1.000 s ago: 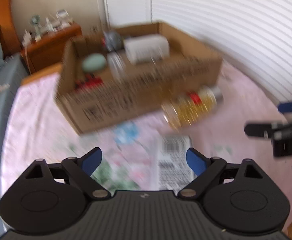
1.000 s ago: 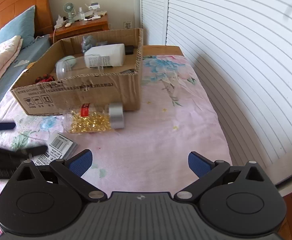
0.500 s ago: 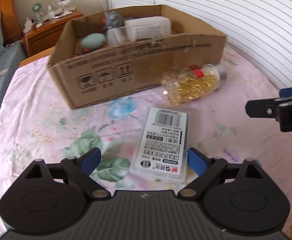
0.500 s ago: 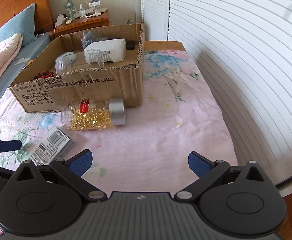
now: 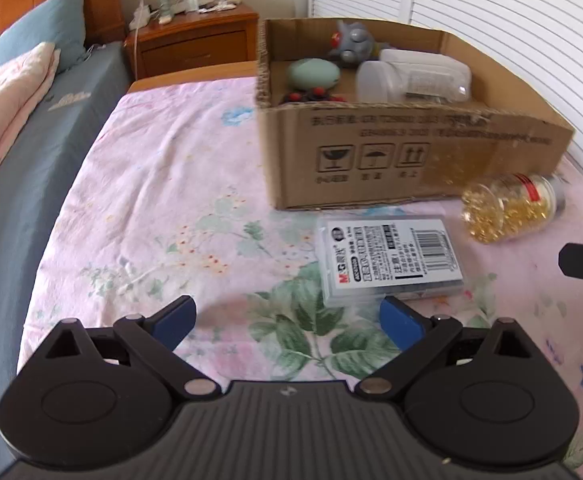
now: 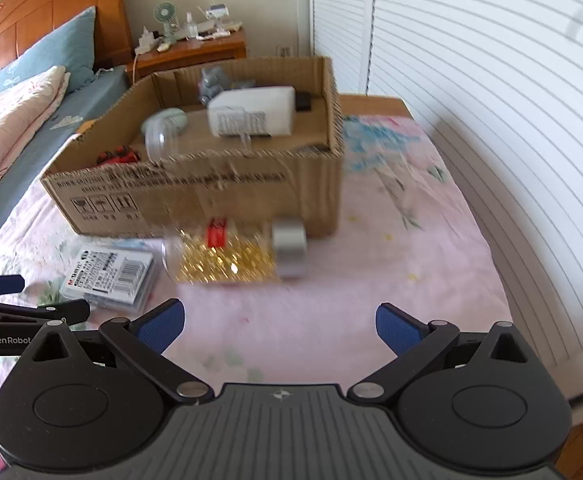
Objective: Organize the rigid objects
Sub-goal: 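Move the left tool to the white pen-refill card while the right tool approaches the capsule bottle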
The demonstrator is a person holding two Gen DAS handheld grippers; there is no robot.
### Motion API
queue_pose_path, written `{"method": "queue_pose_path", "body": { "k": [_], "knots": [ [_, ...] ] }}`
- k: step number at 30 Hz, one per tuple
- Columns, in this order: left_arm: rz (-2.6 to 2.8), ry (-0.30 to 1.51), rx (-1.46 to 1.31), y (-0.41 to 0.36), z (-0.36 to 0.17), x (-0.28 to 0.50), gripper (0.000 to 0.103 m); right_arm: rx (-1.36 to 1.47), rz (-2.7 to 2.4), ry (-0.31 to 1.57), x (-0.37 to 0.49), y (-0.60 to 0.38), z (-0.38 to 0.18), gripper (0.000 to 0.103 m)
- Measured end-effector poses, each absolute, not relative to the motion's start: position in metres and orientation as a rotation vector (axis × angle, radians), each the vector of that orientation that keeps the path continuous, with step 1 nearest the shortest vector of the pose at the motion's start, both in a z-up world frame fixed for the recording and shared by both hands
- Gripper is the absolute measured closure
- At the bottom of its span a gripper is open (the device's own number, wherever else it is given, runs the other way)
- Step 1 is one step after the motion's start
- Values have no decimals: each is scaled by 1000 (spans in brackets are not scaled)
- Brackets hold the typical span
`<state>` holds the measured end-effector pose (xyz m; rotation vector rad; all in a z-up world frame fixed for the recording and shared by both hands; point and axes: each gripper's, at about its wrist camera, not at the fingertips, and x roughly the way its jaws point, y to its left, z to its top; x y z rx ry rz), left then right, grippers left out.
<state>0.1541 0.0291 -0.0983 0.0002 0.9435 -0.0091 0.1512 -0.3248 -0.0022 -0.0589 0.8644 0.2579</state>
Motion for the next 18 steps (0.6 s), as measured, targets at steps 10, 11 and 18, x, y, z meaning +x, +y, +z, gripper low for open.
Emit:
{"method": "queue_pose_path", "body": {
  "k": [10, 11, 18],
  "knots": [
    [-102, 949, 4, 24, -96, 146, 5, -157, 282, 720, 167, -282, -4, 0],
    [-118, 950, 0, 22, -96, 146, 5, -176, 272, 714, 169, -279, -7, 0],
    [-148, 942, 36, 7, -97, 147, 4, -121, 268, 761, 181, -299, -19, 0]
  ]
}}
